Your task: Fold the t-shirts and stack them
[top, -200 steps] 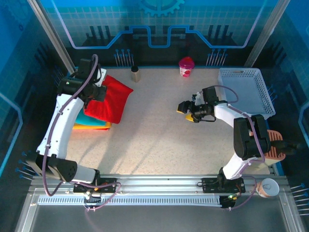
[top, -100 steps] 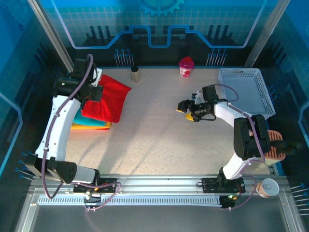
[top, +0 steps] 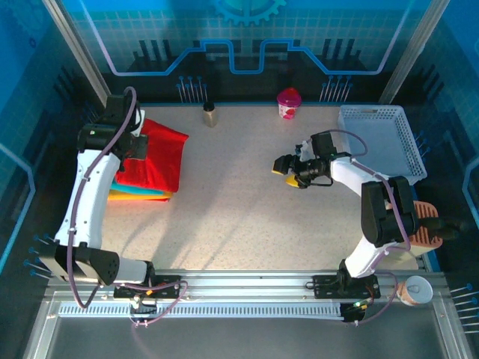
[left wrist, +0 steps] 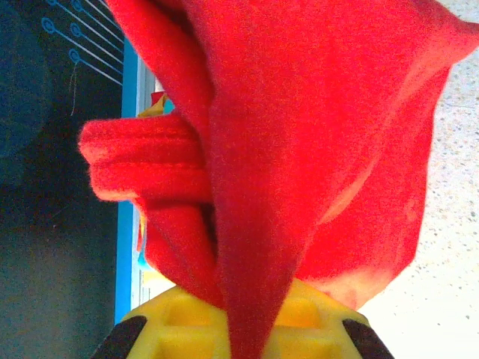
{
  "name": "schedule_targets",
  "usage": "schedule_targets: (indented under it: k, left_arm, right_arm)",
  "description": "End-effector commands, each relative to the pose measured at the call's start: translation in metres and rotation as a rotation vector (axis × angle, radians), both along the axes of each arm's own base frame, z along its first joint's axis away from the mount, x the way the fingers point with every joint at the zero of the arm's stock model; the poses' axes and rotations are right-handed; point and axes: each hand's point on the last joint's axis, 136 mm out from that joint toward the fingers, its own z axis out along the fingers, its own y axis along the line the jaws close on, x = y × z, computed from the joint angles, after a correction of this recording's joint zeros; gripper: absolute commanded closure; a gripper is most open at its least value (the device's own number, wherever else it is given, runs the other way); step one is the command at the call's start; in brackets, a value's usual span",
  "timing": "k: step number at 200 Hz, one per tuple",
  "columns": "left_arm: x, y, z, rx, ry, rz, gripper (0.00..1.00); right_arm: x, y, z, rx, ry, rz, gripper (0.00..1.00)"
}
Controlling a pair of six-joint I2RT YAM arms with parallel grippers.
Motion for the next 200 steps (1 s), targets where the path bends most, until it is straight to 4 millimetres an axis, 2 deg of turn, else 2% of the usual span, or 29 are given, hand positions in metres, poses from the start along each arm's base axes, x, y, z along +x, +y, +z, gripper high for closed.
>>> schedule_targets:
  k: [1,31,70,125,153,200]
  left_arm:
    - [0.006,0.016,0.001,0.039,-0.047,0.040,1.00]
    - [0.008,0.036,-0.017,0.076,-0.021,0.093,1.00]
    - [0.014,0.057,-0.025,0.103,-0.003,0.156,1.00]
    - [0.007,0.096,-0.048,0.196,0.050,0.278,1.00]
    - [0.010,0.108,-0.056,0.226,0.055,0.312,1.00]
    - [0.016,0.124,-0.078,0.260,0.088,0.340,1.00]
  right_arm:
    - [-0.002,0.007,-0.002,0.007,0.014,0.036,0.19]
    - [-0.005,0.009,-0.005,0.016,0.024,0.047,0.19]
    - [-0.007,0.011,-0.012,0.024,0.037,0.079,0.19]
    - [-0.004,0.014,-0.017,0.034,0.058,0.099,0.19]
    - [0.000,0.016,-0.020,0.033,0.070,0.110,0.20]
    - [0.004,0.019,-0.014,0.040,0.057,0.107,0.20]
